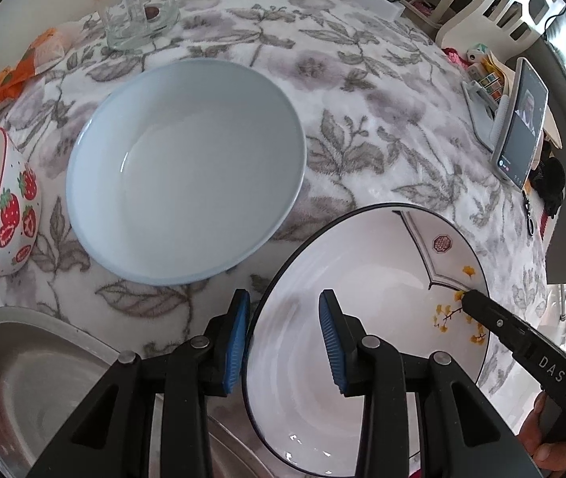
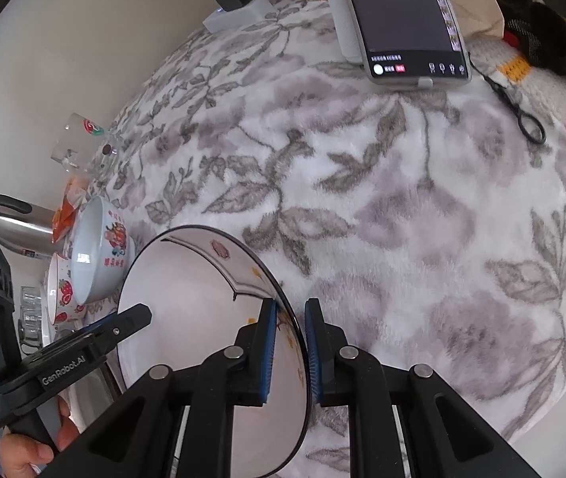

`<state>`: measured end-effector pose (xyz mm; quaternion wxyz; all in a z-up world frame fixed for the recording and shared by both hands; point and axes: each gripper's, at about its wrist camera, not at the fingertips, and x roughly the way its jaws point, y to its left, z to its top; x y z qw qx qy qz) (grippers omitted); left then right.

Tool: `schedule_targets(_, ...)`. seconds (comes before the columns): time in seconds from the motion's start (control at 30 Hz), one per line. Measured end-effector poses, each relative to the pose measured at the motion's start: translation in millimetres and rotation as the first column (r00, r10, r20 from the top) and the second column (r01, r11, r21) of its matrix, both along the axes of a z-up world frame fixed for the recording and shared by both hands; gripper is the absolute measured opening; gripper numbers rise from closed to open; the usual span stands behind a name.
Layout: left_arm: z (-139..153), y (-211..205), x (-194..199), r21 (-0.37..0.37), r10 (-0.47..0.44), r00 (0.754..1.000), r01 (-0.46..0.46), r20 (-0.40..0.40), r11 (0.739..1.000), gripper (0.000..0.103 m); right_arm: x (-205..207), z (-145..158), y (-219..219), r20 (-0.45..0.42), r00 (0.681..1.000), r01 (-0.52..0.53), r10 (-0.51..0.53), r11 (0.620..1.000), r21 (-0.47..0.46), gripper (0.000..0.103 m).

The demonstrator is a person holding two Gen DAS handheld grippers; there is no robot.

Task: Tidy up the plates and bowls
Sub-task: 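Close both grippers on the white yellow-blossom plate rim, then lift the yellow-blossom plate with both grippers and carry it over the steel basin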

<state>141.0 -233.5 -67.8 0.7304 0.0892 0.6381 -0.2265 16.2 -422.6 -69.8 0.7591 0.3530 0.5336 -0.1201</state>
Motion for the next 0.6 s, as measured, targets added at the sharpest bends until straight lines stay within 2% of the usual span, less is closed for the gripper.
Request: schedule_targets(0.6, 2, 3, -1, -0.015, 0.012, 1.0, -0.012, -0.004, 1.0, 0.037, -13, -7, 6, -0.01, 1.0, 0.024, -0.024, 0.997, 0.075, 0.017)
